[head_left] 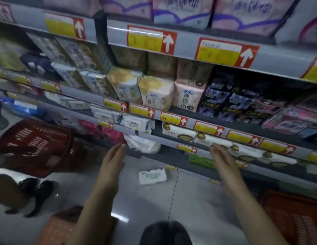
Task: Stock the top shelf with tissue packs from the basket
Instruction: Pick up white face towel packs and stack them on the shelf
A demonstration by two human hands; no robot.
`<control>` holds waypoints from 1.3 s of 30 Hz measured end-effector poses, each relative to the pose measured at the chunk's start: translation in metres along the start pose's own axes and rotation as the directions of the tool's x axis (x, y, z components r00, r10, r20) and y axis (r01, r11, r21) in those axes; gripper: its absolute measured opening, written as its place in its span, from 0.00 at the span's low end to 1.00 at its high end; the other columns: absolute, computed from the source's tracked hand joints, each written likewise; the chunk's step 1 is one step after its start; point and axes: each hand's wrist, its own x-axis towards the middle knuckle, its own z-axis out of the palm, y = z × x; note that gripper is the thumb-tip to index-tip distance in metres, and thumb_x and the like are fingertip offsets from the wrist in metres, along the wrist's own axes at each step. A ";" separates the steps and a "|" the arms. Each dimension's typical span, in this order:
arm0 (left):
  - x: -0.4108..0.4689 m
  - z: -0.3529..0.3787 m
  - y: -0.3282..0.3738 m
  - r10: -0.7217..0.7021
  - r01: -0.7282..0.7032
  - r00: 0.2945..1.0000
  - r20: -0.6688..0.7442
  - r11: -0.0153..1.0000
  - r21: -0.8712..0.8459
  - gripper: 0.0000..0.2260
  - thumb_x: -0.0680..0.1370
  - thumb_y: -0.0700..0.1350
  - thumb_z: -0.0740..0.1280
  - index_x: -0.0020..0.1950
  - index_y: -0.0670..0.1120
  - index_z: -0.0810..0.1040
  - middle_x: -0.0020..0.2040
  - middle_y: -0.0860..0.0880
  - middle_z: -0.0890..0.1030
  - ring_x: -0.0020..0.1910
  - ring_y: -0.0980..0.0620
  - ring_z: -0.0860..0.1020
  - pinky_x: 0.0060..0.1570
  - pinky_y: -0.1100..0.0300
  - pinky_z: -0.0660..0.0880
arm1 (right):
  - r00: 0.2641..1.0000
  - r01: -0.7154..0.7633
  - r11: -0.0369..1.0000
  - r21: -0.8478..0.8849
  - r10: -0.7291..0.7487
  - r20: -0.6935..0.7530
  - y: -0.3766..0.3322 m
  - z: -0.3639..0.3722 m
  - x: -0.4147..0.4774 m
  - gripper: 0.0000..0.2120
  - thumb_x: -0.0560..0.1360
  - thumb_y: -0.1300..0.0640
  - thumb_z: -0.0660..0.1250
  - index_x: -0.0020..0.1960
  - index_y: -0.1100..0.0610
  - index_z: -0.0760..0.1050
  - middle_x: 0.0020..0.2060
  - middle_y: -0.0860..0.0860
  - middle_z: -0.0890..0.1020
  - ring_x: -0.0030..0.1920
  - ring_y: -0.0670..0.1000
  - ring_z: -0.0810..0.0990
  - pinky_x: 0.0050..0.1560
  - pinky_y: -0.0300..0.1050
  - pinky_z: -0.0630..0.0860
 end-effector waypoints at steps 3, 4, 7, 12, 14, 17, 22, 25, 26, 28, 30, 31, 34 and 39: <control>0.013 0.005 -0.015 -0.027 0.027 1.000 0.007 0.999 0.022 0.15 0.80 0.48 0.64 0.67 0.50 0.73 0.65 0.50 0.76 0.65 0.51 0.73 0.66 0.52 0.68 | 1.000 -0.010 1.000 0.000 0.010 0.003 0.016 0.006 0.015 0.18 0.79 0.47 0.61 0.68 0.48 0.70 0.62 0.42 0.73 0.64 0.44 0.70 0.65 0.42 0.65; 0.017 0.008 -0.019 -0.031 0.030 0.999 0.013 0.999 0.030 0.14 0.81 0.48 0.63 0.66 0.51 0.72 0.64 0.50 0.75 0.64 0.51 0.73 0.66 0.52 0.68 | 1.000 -0.019 1.000 0.018 0.019 -0.010 0.023 0.008 0.018 0.18 0.79 0.48 0.62 0.68 0.48 0.70 0.63 0.42 0.73 0.64 0.44 0.71 0.67 0.43 0.66; 0.023 0.011 -0.037 -0.055 0.055 0.998 0.004 0.998 0.000 0.11 0.79 0.48 0.67 0.60 0.52 0.73 0.63 0.49 0.76 0.64 0.49 0.73 0.65 0.51 0.68 | 0.997 -0.070 0.995 0.066 0.072 -0.026 0.056 0.017 0.024 0.16 0.79 0.48 0.62 0.66 0.46 0.71 0.63 0.43 0.74 0.65 0.45 0.71 0.69 0.47 0.66; 0.033 0.000 -0.089 -0.105 0.103 0.993 -0.045 0.994 -0.038 0.02 0.80 0.48 0.64 0.51 0.55 0.74 0.55 0.56 0.78 0.61 0.50 0.74 0.64 0.53 0.67 | 0.989 -0.142 0.988 0.056 0.144 -0.021 0.118 0.034 0.039 0.15 0.79 0.52 0.62 0.66 0.50 0.72 0.63 0.47 0.75 0.65 0.48 0.72 0.70 0.51 0.66; 0.041 -0.013 -0.118 -0.127 0.124 0.989 -0.079 0.992 -0.033 0.07 0.82 0.47 0.58 0.50 0.54 0.74 0.56 0.54 0.78 0.62 0.49 0.73 0.65 0.52 0.66 | 0.984 -0.174 0.984 0.039 0.175 -0.019 0.144 0.039 0.042 0.16 0.79 0.51 0.62 0.66 0.49 0.72 0.63 0.47 0.75 0.65 0.48 0.72 0.70 0.52 0.66; 0.053 -0.028 -0.156 -0.156 0.153 0.981 -0.111 0.988 -0.038 0.06 0.82 0.47 0.59 0.55 0.52 0.75 0.59 0.50 0.77 0.64 0.48 0.73 0.67 0.51 0.66 | 0.976 -0.211 0.977 0.031 0.213 -0.046 0.182 0.042 0.052 0.15 0.79 0.52 0.62 0.65 0.50 0.72 0.64 0.49 0.75 0.65 0.50 0.73 0.70 0.53 0.65; 0.075 -0.034 -0.216 -0.202 0.204 0.977 -0.073 0.979 0.015 0.10 0.80 0.50 0.63 0.60 0.50 0.73 0.58 0.51 0.78 0.65 0.48 0.73 0.67 0.50 0.65 | 0.967 -0.253 0.967 0.021 0.253 -0.032 0.239 0.058 0.068 0.15 0.79 0.54 0.62 0.66 0.52 0.72 0.63 0.47 0.75 0.63 0.48 0.72 0.69 0.49 0.65; 0.085 -0.031 -0.245 -0.212 0.213 0.977 -0.031 0.976 0.044 0.18 0.70 0.56 0.66 0.58 0.53 0.75 0.59 0.53 0.78 0.63 0.50 0.74 0.67 0.51 0.66 | 0.967 -0.255 0.967 0.013 0.255 -0.021 0.268 0.072 0.081 0.14 0.79 0.55 0.62 0.65 0.52 0.72 0.62 0.47 0.75 0.62 0.47 0.72 0.67 0.46 0.66; 0.090 -0.031 -0.256 -0.216 0.217 0.976 -0.034 0.975 0.049 0.18 0.70 0.56 0.66 0.59 0.53 0.75 0.60 0.52 0.78 0.63 0.50 0.73 0.67 0.51 0.66 | 0.966 -0.259 0.966 0.012 0.259 -0.023 0.277 0.076 0.087 0.14 0.79 0.56 0.62 0.65 0.52 0.72 0.62 0.47 0.75 0.61 0.47 0.72 0.65 0.44 0.66; 0.102 -0.031 -0.278 -0.226 0.227 0.974 -0.030 0.972 0.056 0.15 0.77 0.52 0.66 0.62 0.50 0.74 0.63 0.49 0.77 0.65 0.49 0.73 0.67 0.51 0.66 | 0.962 -0.271 0.963 0.001 0.271 -0.029 0.296 0.085 0.098 0.15 0.79 0.55 0.62 0.66 0.53 0.72 0.61 0.46 0.75 0.60 0.46 0.72 0.62 0.41 0.65; 0.114 -0.032 -0.298 -0.224 0.227 0.974 -0.039 0.972 0.066 0.13 0.80 0.50 0.63 0.63 0.49 0.73 0.63 0.48 0.77 0.66 0.49 0.73 0.66 0.51 0.67 | 0.964 -0.267 0.963 -0.032 0.266 -0.023 0.317 0.094 0.110 0.16 0.79 0.54 0.62 0.67 0.53 0.71 0.61 0.45 0.74 0.60 0.44 0.71 0.60 0.40 0.64; 0.121 -0.032 -0.307 -0.221 0.224 0.974 -0.046 0.972 0.076 0.15 0.77 0.52 0.66 0.63 0.50 0.73 0.63 0.49 0.77 0.65 0.49 0.73 0.66 0.51 0.67 | 0.964 -0.264 0.963 -0.050 0.263 -0.023 0.326 0.099 0.118 0.16 0.79 0.54 0.62 0.67 0.53 0.72 0.61 0.45 0.74 0.60 0.44 0.71 0.60 0.39 0.64; 0.140 -0.033 -0.338 -0.215 0.219 0.975 -0.053 0.971 0.095 0.25 0.68 0.56 0.64 0.63 0.49 0.73 0.63 0.48 0.76 0.64 0.49 0.73 0.66 0.51 0.67 | 0.962 -0.272 0.958 -0.089 0.273 -0.006 0.360 0.113 0.138 0.16 0.79 0.54 0.61 0.67 0.53 0.71 0.61 0.46 0.74 0.59 0.44 0.71 0.59 0.39 0.63; 0.172 -0.041 -0.396 -0.220 0.226 0.973 -0.063 0.967 0.116 0.09 0.81 0.46 0.61 0.61 0.51 0.74 0.64 0.49 0.75 0.65 0.48 0.72 0.67 0.50 0.67 | 0.961 -0.267 0.944 -0.195 0.276 0.018 0.418 0.136 0.170 0.18 0.80 0.52 0.60 0.69 0.53 0.68 0.64 0.47 0.72 0.60 0.45 0.69 0.60 0.40 0.62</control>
